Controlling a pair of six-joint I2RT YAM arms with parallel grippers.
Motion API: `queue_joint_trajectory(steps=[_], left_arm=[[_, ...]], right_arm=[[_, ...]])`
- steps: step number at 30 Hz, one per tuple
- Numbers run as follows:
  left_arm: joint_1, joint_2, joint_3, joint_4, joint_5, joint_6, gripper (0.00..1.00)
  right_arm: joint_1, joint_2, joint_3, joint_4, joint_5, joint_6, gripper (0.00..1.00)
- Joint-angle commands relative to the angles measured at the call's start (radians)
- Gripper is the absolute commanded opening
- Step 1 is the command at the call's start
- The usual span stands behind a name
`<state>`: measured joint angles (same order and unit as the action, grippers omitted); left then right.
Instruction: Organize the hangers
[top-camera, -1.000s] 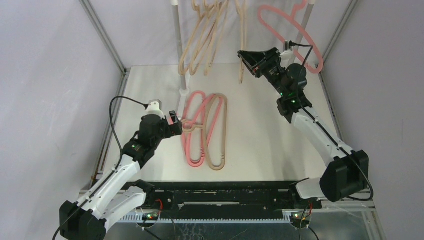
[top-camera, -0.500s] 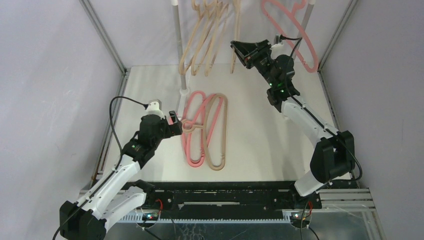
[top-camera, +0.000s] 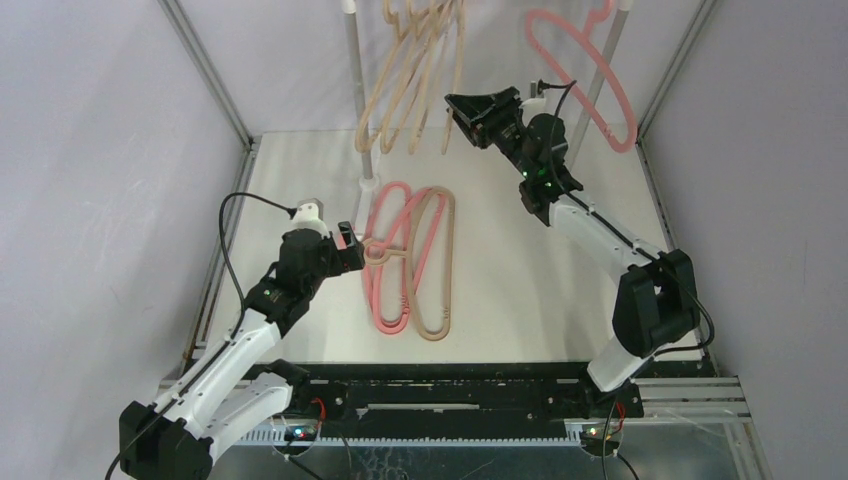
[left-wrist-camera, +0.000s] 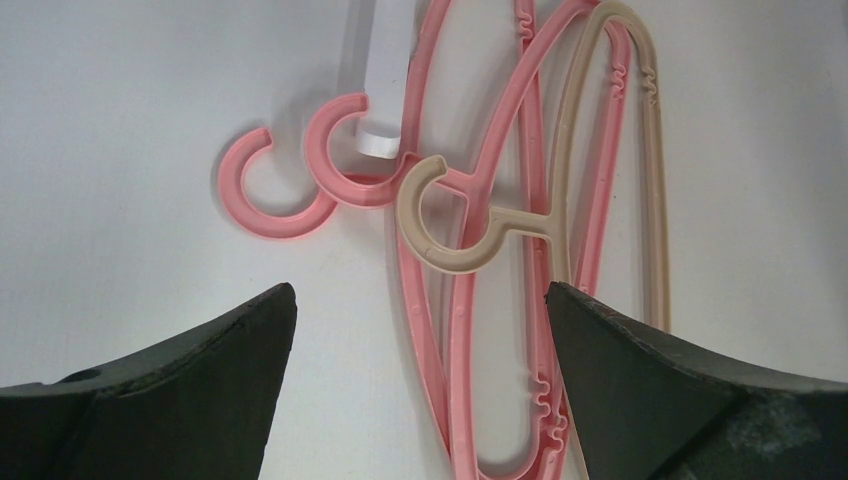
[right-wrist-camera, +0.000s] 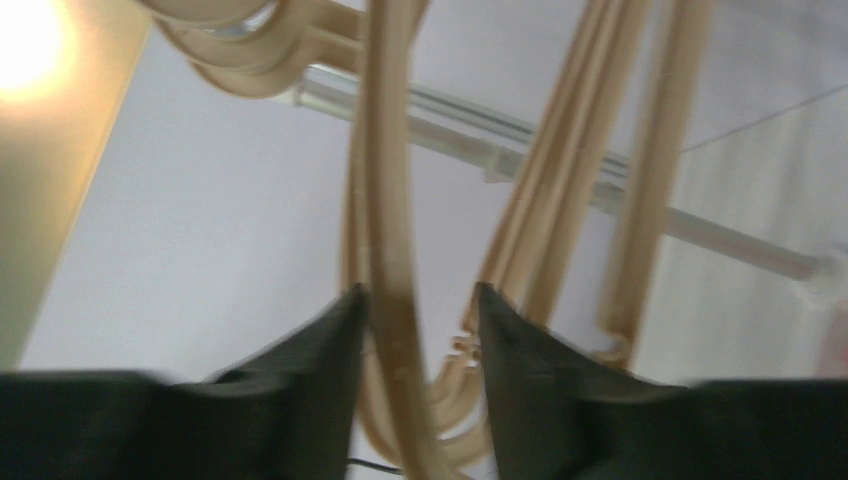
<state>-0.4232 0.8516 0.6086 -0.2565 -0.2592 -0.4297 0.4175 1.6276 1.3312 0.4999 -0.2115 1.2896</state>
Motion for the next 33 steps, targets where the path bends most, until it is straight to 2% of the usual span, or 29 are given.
queue_joint_trajectory(steps=[1,7,8,12,19,22,25,30,33], left_arm=[[-0.005,0.005,-0.007,0.022,-0.014,-0.006,1.00],[-0.006,0.014,-0.007,0.023,-0.017,-0.007,1.00],[-0.004,0.018,-0.007,0.023,-0.018,-0.007,1.00],[-0.004,0.025,-0.006,0.023,-0.024,-0.011,1.00],[-0.006,0.035,0.006,0.025,-0.027,-0.012,0.99],[-0.005,0.037,0.008,0.023,-0.023,-0.014,0.99],[-0.006,0.038,0.005,0.025,-0.026,-0.018,0.99],[-0.006,0.035,0.002,0.029,-0.024,-0.016,1.00],[-0.005,0.027,-0.004,0.032,-0.045,-0.011,0.99]], right_arm=[[0.012,-0.100,-0.024,-0.129,0.081,-0.108,0.66],[0.021,-0.226,-0.072,-0.255,0.162,-0.264,0.97],[0.020,-0.244,-0.086,-0.267,0.164,-0.291,1.00],[0.020,-0.322,-0.145,-0.349,0.169,-0.393,1.00],[0.059,-0.460,-0.197,-0.601,0.249,-0.646,1.00],[0.147,-0.498,-0.221,-0.721,0.337,-0.761,1.00],[0.288,-0.509,-0.264,-0.809,0.452,-0.850,1.00],[0.468,-0.460,-0.347,-0.895,0.573,-0.862,1.00],[0.519,-0.423,-0.359,-0.912,0.576,-0.861,1.00]])
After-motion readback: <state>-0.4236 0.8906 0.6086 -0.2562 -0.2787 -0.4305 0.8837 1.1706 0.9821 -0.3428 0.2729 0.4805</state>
